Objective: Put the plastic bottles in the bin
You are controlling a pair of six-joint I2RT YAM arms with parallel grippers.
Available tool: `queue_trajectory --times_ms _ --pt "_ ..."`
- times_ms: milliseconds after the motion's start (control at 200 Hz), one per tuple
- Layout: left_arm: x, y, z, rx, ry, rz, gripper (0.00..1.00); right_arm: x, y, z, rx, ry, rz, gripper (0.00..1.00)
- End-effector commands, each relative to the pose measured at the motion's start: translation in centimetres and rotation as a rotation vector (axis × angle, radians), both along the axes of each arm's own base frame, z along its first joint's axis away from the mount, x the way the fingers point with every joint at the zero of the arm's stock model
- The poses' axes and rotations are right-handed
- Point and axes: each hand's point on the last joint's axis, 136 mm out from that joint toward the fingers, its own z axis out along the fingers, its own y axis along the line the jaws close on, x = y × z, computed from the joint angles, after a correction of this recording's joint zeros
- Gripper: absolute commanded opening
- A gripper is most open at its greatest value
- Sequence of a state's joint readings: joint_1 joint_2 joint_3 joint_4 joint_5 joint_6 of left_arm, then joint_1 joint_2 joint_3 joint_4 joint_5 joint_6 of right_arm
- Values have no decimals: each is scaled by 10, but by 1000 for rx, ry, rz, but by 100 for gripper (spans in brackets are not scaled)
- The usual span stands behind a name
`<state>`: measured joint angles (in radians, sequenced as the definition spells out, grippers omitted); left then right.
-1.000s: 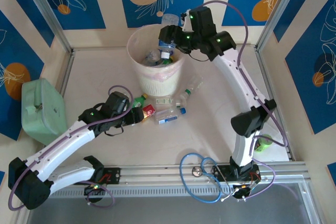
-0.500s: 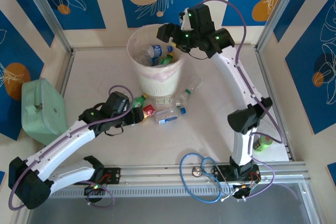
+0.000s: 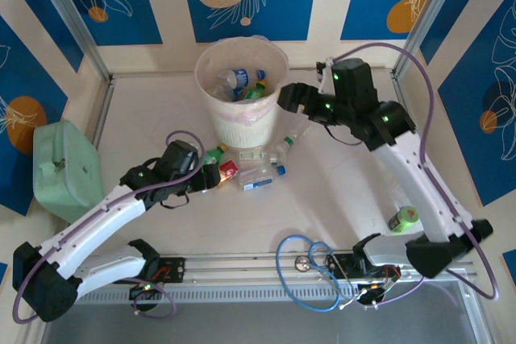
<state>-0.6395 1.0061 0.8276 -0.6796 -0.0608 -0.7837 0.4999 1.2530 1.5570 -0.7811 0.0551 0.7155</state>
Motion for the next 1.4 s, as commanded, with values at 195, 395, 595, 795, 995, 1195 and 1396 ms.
queue_trajectory --times_ms 195,395,595,795,995,1195,1396 --pt "13 -4 19 2 -57 -13 81 -24 -63 -102 -164 179 -194 84" --pt "11 -12 18 -28 -30 -38 80 -16 -86 -156 -198 309 -302 83" --pt "4 -3 21 12 -27 -52 80 17 -91 -190 -180 403 -357 84" --pt "0 6 28 -2 -61 -13 81 61 -87 -220 -225 514 -384 90" --pt "4 6 21 -35 -72 34 82 120 -75 -237 -204 563 -406 92" --pt "9 1 15 -30 -52 34 82 160 -66 -257 -200 633 -424 91" --pt "8 1 9 1 -29 4 82 165 -74 -280 -270 727 -497 89"
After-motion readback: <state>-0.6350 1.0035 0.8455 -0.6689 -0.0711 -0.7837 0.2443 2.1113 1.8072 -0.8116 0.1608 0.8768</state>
